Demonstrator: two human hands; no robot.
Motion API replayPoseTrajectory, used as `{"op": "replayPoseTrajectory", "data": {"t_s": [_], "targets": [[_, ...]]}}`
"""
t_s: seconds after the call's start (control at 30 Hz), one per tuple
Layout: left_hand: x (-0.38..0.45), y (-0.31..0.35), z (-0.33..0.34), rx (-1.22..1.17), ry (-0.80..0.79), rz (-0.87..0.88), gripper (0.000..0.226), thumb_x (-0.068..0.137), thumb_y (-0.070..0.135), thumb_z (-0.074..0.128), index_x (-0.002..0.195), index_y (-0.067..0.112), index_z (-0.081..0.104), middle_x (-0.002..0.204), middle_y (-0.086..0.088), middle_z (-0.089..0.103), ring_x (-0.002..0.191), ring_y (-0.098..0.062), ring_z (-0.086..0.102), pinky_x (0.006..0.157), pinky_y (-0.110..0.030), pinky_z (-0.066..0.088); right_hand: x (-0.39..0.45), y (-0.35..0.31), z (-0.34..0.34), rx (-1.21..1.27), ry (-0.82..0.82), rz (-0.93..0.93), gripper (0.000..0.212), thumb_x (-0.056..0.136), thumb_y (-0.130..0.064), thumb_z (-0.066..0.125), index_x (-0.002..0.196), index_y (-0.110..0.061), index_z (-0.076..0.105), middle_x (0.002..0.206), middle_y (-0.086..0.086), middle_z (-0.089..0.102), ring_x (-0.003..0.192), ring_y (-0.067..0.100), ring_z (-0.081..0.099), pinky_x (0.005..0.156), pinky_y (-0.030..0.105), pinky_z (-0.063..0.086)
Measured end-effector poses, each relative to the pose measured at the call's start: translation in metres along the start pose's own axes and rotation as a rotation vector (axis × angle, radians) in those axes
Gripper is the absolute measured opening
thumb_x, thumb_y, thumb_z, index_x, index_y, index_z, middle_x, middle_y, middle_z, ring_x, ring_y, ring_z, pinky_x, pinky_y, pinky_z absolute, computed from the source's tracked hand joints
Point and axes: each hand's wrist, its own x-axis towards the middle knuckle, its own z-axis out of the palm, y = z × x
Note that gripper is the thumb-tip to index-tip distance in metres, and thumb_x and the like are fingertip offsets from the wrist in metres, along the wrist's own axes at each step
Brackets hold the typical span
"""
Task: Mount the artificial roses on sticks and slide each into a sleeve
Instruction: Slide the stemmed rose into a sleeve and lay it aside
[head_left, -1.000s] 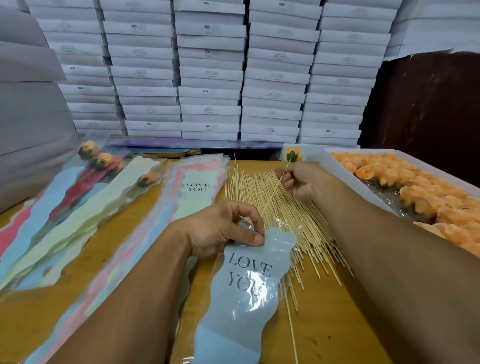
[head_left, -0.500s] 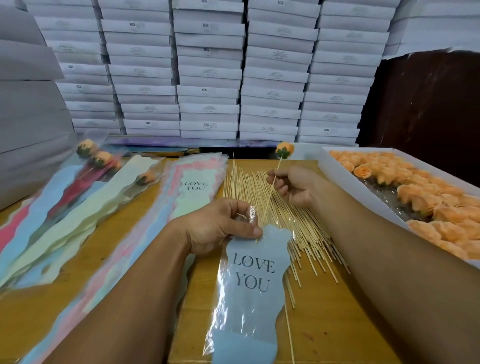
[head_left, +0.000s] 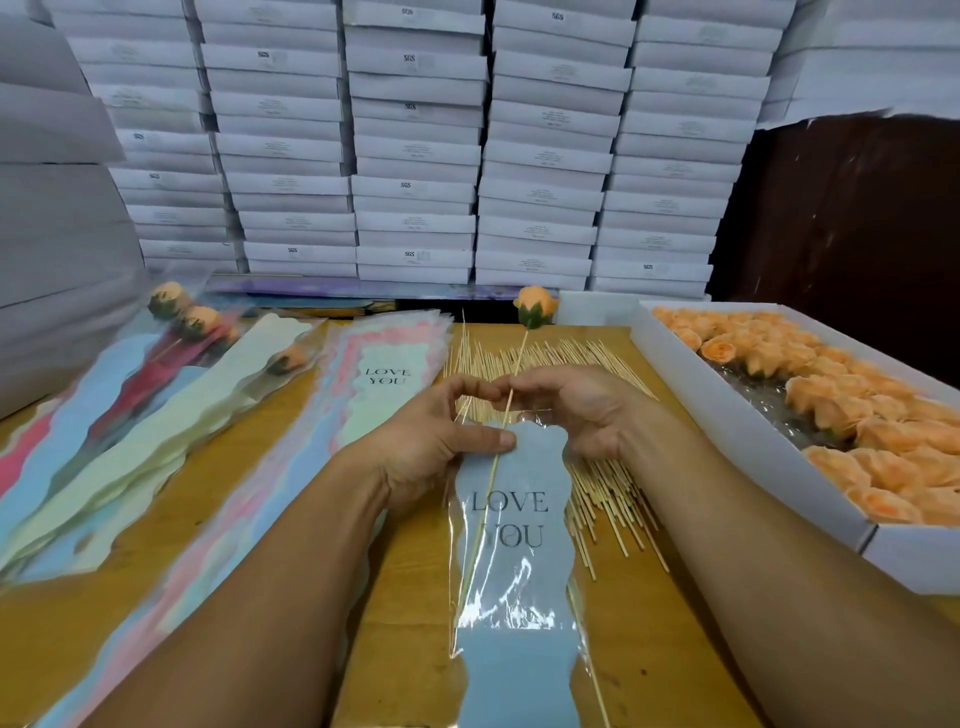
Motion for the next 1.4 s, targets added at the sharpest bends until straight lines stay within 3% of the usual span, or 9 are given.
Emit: {"op": "replayPoseTrajectory", "data": {"t_s": [0.13, 0.27, 0.37, 0.57, 0.73, 0.97, 1.1, 1.27, 1.4], "targets": [[0.002, 0.002, 0.004, -0.092, 0.066, 0.007, 0.064, 0.063, -0.003, 0.081, 0.119, 0.007, 0.05, 0.093, -0.023, 0.072, 0.077, -0.035, 0.072, 0.062, -0.039, 0.061, -0.005, -0.002, -0.003, -0.021, -0.037, -0.006, 0.02, 0.096, -0.018, 0.061, 0.102, -0.009, 0.078, 0.082, 0.003, 0.073, 0.069, 0.015, 0.069, 0.067, 0.034, 0.058], [0.0, 0.004, 0.005, -0.134, 0.049, -0.014, 0.072, 0.06, -0.003, 0.08, 0.125, 0.006, 0.05, 0.079, -0.02, 0.067, 0.068, -0.031, 0.072, 0.059, -0.037, 0.059, -0.003, -0.002, -0.012, 0.077, 0.006, -0.027, 0.035, 0.097, -0.038, 0.062, 0.106, -0.007, 0.074, 0.089, 0.008, 0.074, 0.072, 0.018, 0.063, 0.075, 0.036, 0.051], [-0.003, 0.005, 0.005, -0.126, -0.043, -0.07, 0.071, 0.065, -0.007, 0.077, 0.129, 0.006, 0.049, 0.076, -0.019, 0.066, 0.067, -0.032, 0.072, 0.059, -0.037, 0.059, 0.004, -0.002, -0.017, 0.331, 0.143, -0.069, 0.038, 0.099, -0.04, 0.06, 0.115, -0.006, 0.066, 0.106, 0.016, 0.076, 0.072, 0.019, 0.064, 0.055, 0.027, 0.052], [-0.006, 0.004, 0.003, -0.074, -0.229, -0.133, 0.067, 0.073, -0.008, 0.072, 0.134, 0.009, 0.049, 0.082, -0.021, 0.072, 0.074, -0.034, 0.074, 0.066, -0.043, 0.062, 0.01, 0.006, -0.025, 0.615, 0.191, -0.048, 0.032, 0.1, -0.038, 0.058, 0.097, -0.006, 0.061, 0.099, 0.017, 0.077, 0.076, 0.022, 0.07, 0.063, 0.029, 0.058], [-0.005, 0.004, 0.002, -0.094, -0.22, -0.12, 0.066, 0.076, -0.008, 0.073, 0.135, 0.01, 0.049, 0.089, -0.024, 0.071, 0.078, -0.035, 0.074, 0.068, -0.043, 0.062, 0.007, 0.007, -0.025, 0.488, 0.114, -0.032, 0.031, 0.1, -0.037, 0.059, 0.105, -0.006, 0.062, 0.105, 0.016, 0.076, 0.07, 0.021, 0.073, 0.066, 0.031, 0.059], [-0.003, 0.002, 0.005, -0.01, -0.119, -0.062, 0.07, 0.066, -0.003, 0.079, 0.129, 0.01, 0.053, 0.09, -0.023, 0.066, 0.074, -0.03, 0.072, 0.068, -0.037, 0.062, 0.003, 0.003, -0.013, 0.27, 0.099, 0.025, 0.035, 0.097, -0.042, 0.062, 0.104, -0.008, 0.067, 0.08, 0.011, 0.074, 0.055, 0.015, 0.063, 0.044, 0.024, 0.051], [0.0, -0.002, 0.003, 0.044, -0.088, -0.014, 0.057, 0.064, 0.001, 0.083, 0.112, 0.012, 0.054, 0.071, -0.015, 0.065, 0.062, -0.027, 0.068, 0.056, -0.033, 0.059, -0.001, 0.002, -0.011, 0.213, 0.072, 0.047, 0.039, 0.091, -0.043, 0.07, 0.103, -0.007, 0.064, 0.075, 0.011, 0.073, 0.056, 0.018, 0.064, 0.037, 0.022, 0.048], [0.005, -0.007, 0.0, 0.037, -0.109, 0.061, 0.04, 0.063, 0.005, 0.088, 0.085, 0.02, 0.059, 0.072, -0.012, 0.066, 0.064, -0.027, 0.067, 0.058, -0.034, 0.057, -0.003, 0.001, -0.007, 0.057, 0.074, 0.016, 0.043, 0.078, -0.05, 0.077, 0.099, -0.014, 0.066, 0.083, 0.007, 0.074, 0.058, 0.016, 0.067, 0.046, 0.024, 0.049], [0.007, -0.009, 0.0, 0.004, -0.102, 0.11, 0.038, 0.061, 0.009, 0.09, 0.085, 0.018, 0.062, 0.081, -0.011, 0.07, 0.073, -0.024, 0.07, 0.066, -0.033, 0.059, -0.004, 0.0, -0.002, -0.01, 0.062, -0.024, 0.04, 0.082, -0.051, 0.073, 0.096, -0.014, 0.069, 0.083, 0.008, 0.075, 0.06, 0.017, 0.066, 0.051, 0.026, 0.05]]}}
